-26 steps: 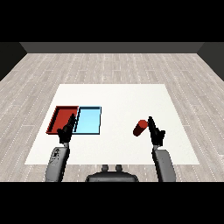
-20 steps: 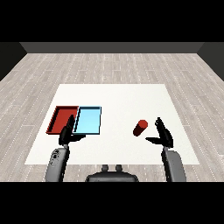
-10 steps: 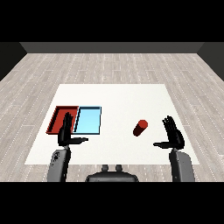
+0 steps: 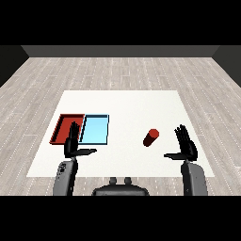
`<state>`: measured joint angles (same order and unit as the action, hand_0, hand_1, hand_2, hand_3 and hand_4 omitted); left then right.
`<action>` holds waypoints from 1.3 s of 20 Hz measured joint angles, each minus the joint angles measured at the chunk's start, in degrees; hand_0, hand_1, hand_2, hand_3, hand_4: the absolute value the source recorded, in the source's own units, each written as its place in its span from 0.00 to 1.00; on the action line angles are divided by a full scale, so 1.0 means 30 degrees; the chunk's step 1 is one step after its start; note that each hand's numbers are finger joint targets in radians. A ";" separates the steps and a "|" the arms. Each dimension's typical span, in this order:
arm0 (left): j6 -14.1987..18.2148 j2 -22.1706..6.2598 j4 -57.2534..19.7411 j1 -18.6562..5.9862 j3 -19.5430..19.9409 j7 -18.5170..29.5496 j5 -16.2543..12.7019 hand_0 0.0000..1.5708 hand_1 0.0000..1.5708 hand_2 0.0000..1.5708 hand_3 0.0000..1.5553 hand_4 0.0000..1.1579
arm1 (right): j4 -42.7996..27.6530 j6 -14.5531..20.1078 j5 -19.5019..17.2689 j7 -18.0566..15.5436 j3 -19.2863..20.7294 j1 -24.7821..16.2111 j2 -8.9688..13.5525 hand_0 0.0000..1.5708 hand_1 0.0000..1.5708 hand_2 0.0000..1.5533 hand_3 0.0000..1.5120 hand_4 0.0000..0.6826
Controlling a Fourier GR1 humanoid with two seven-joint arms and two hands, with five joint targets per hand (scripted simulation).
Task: Pick the red can and put it in the red box
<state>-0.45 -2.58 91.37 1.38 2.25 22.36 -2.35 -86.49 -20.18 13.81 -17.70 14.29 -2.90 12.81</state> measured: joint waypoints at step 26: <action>-0.0572 -0.0140 -0.0369 -0.0348 0.0552 0.0124 -0.0610 0.00 0.00 0.00 0.00 0.00 | 0.6911 0.0095 -0.0328 -0.1459 -0.0235 0.4248 -0.1002 0.00 0.00 0.00 0.00 0.00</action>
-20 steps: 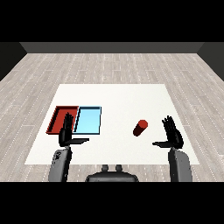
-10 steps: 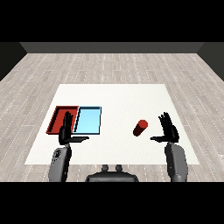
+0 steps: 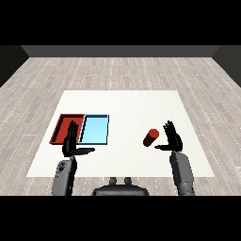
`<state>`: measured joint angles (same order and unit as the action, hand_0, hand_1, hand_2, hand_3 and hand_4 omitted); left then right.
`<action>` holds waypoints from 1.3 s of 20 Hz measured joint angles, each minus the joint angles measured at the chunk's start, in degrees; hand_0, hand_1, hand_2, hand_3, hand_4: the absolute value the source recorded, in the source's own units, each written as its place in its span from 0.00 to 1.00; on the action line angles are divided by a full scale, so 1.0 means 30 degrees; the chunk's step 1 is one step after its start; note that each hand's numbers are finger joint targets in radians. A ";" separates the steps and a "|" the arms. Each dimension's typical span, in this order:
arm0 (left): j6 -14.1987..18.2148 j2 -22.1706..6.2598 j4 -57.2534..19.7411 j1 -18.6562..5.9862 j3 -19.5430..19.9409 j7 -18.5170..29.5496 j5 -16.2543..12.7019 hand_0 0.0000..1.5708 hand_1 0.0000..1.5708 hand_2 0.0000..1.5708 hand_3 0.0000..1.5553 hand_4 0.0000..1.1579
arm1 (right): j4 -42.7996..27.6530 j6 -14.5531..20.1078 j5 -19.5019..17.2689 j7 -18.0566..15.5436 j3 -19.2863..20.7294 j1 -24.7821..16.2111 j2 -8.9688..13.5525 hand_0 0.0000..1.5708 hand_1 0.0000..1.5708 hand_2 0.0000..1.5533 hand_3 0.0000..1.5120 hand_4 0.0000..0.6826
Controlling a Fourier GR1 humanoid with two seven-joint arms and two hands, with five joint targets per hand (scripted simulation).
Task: Pick the red can and put it in the red box
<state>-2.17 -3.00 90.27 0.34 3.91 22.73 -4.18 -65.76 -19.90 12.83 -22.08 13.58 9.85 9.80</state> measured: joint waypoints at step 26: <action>-0.0036 0.0139 0.1174 0.0270 0.0039 -0.0886 -0.0306 0.00 0.00 0.00 0.00 0.00 | 0.4624 0.0938 0.0154 -0.1729 -0.0900 0.2473 -0.0874 0.00 0.00 0.00 0.00 0.00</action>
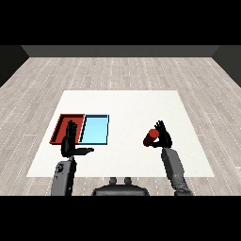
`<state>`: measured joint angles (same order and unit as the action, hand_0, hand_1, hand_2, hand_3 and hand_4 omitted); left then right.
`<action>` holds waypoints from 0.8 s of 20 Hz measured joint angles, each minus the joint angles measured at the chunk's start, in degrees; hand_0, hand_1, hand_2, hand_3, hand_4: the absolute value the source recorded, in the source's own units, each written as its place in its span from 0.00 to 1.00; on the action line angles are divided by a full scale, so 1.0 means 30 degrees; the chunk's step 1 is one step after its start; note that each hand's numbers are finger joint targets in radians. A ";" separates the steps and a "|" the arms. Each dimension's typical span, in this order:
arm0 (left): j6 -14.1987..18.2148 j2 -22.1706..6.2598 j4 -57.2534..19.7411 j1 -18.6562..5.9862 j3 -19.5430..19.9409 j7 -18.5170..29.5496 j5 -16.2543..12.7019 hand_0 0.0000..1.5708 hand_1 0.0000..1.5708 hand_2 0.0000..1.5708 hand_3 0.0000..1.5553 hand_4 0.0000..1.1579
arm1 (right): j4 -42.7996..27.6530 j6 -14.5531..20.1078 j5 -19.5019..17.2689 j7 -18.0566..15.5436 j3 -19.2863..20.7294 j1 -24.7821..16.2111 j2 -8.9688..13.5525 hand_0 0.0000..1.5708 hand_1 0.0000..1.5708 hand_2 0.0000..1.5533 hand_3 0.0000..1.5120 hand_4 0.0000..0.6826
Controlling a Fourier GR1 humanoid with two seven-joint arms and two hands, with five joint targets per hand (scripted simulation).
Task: Pick the red can and put it in the red box
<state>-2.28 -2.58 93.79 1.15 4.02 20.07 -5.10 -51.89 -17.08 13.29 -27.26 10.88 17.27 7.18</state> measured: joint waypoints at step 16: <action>0.0217 0.0139 -0.0003 -0.0045 -0.0207 0.0030 0.0273 0.00 0.00 0.00 0.00 0.00 | 0.0670 0.0295 0.0269 0.0108 -0.0290 0.0503 0.0081 0.00 0.00 0.00 0.00 0.00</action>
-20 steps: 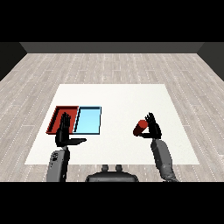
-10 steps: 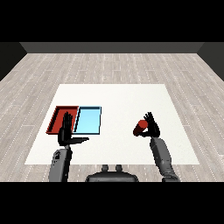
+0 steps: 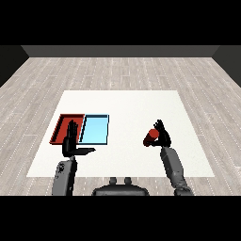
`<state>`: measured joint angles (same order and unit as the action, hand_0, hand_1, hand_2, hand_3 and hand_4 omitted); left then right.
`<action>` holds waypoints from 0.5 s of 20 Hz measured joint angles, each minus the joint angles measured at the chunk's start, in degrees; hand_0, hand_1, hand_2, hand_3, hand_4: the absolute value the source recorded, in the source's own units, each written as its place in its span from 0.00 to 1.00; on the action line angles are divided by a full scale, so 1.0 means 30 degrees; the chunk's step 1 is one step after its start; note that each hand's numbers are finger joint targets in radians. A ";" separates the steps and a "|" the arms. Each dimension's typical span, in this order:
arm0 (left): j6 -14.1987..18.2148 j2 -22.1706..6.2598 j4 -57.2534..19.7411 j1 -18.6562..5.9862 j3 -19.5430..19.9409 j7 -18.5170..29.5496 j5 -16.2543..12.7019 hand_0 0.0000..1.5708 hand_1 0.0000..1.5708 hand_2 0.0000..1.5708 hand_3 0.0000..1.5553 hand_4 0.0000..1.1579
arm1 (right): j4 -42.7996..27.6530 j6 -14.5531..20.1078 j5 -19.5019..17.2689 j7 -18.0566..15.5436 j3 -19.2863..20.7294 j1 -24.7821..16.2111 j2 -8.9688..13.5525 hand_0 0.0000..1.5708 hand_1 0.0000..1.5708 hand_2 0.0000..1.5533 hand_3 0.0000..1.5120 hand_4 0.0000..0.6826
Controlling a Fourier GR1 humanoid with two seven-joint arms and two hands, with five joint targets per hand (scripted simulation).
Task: Pick the red can and put it in the red box
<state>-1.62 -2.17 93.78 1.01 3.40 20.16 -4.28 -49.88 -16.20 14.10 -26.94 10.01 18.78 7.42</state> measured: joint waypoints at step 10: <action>-0.0224 -0.0310 -0.0451 -0.0181 0.0488 0.0347 -0.0207 0.00 0.00 0.00 0.00 0.00 | 0.0451 0.0595 -0.0225 0.0334 -0.0300 0.0660 -0.0127 0.00 0.00 0.00 0.00 0.00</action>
<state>-2.30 -3.10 92.43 0.47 4.87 21.20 -4.90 -48.53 -14.41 13.42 -25.94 9.11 20.76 7.04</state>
